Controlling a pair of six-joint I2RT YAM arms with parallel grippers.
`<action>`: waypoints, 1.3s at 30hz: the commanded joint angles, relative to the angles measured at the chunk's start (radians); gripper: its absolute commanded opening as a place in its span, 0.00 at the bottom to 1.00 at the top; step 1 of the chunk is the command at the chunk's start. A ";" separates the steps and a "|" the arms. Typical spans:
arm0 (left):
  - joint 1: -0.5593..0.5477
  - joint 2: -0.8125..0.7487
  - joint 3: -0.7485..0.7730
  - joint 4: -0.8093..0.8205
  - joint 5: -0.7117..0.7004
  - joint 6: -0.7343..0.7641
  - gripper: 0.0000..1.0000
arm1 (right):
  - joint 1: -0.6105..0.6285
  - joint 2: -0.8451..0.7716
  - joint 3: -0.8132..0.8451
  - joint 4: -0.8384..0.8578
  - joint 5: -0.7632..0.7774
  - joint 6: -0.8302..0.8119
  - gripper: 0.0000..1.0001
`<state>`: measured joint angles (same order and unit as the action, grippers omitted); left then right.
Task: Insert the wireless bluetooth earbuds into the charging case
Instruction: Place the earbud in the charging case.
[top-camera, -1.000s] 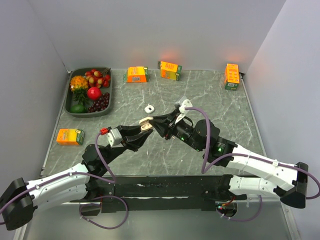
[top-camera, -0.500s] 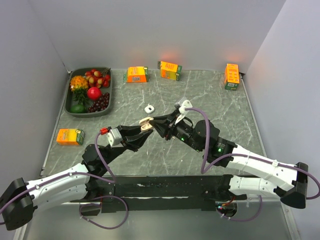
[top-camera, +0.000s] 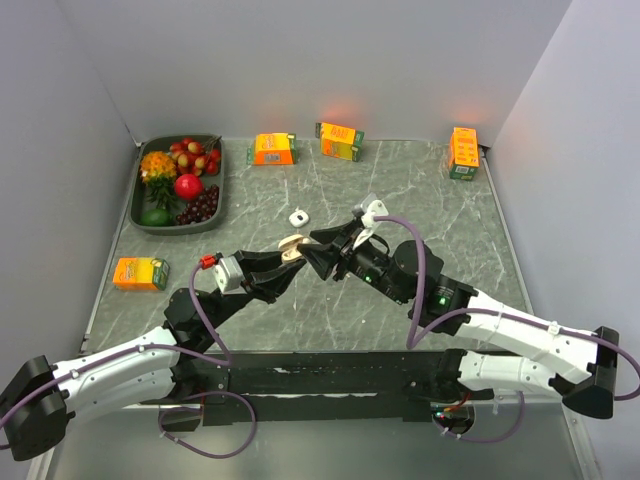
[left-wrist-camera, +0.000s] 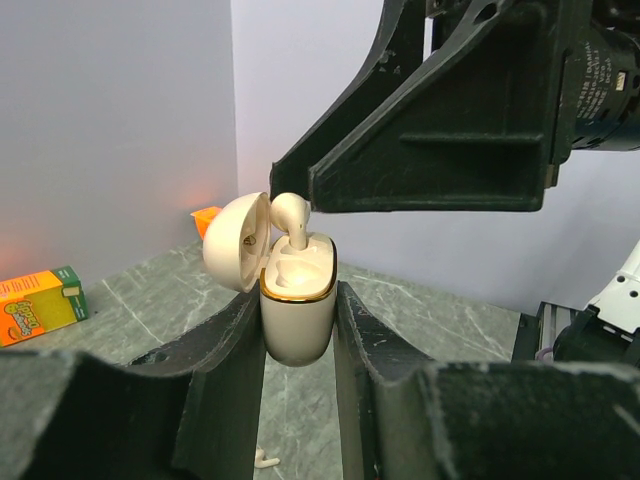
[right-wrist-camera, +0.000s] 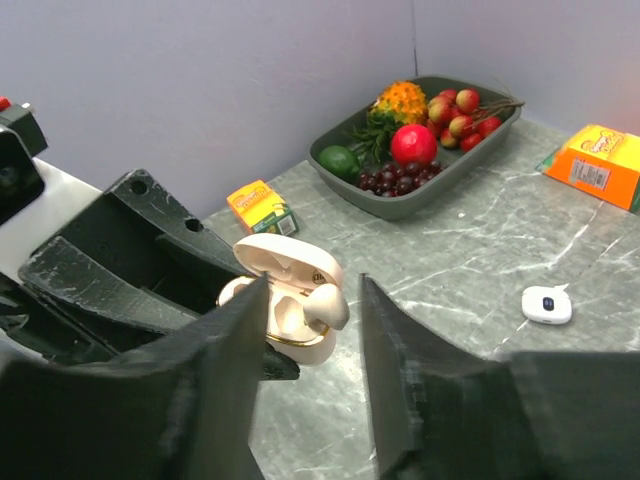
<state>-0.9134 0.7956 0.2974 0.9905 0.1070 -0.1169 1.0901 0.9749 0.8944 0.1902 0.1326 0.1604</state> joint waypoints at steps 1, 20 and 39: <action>-0.004 -0.010 0.016 0.060 -0.006 -0.009 0.01 | -0.002 -0.039 0.023 0.018 -0.016 0.002 0.54; -0.002 -0.013 0.017 0.060 -0.006 -0.012 0.01 | -0.047 -0.053 0.127 -0.185 0.108 0.047 0.26; -0.004 -0.001 0.026 0.050 -0.030 -0.007 0.01 | -0.070 0.041 0.284 -0.411 -0.087 0.162 0.58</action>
<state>-0.9134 0.7959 0.2974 0.9897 0.0841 -0.1173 1.0183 1.0031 1.1149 -0.1864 0.0769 0.2897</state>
